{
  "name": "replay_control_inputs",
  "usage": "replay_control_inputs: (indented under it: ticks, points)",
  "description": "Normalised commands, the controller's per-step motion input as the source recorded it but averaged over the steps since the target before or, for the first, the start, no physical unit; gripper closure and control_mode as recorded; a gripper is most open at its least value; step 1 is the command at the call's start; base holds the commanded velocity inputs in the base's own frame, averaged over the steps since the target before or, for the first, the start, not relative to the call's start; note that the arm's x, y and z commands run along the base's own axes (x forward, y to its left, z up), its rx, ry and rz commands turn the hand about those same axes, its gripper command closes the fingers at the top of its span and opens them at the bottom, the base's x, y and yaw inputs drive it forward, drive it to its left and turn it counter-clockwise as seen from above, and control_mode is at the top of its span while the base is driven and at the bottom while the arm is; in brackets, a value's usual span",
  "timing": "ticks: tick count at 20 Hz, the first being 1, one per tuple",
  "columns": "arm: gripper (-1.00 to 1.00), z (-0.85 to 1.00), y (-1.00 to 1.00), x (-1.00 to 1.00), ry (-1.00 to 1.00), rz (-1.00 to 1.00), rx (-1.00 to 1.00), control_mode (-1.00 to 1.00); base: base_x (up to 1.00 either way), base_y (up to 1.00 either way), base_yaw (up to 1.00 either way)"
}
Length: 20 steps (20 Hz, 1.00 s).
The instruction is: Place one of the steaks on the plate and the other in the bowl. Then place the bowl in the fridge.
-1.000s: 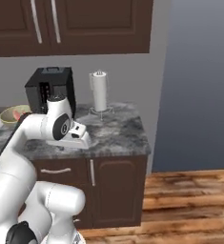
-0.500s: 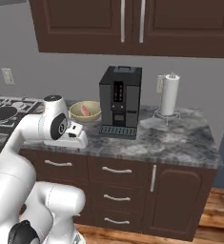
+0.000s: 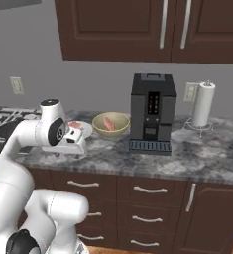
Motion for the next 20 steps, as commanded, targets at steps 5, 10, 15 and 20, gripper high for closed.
replay_control_inputs:
  ticks: [5, 10, 15, 20]
  points:
    - [-1.0, 0.0, 0.0, 0.0, 0.0, 0.0, 0.0, 1.0, 0.7, 0.06, -0.26]
    - [-1.0, 0.0, 0.0, 0.0, 0.0, 0.0, 0.0, 1.0, 0.7, 0.03, -0.02]
    - [-1.0, 0.0, 0.0, 0.05, 0.0, 0.0, 0.0, -1.0, 0.32, 0.0, 0.0]
    - [-1.0, 0.06, -0.05, 0.31, -0.01, 0.15, -0.06, -1.0, 0.0, 0.0, 0.0]
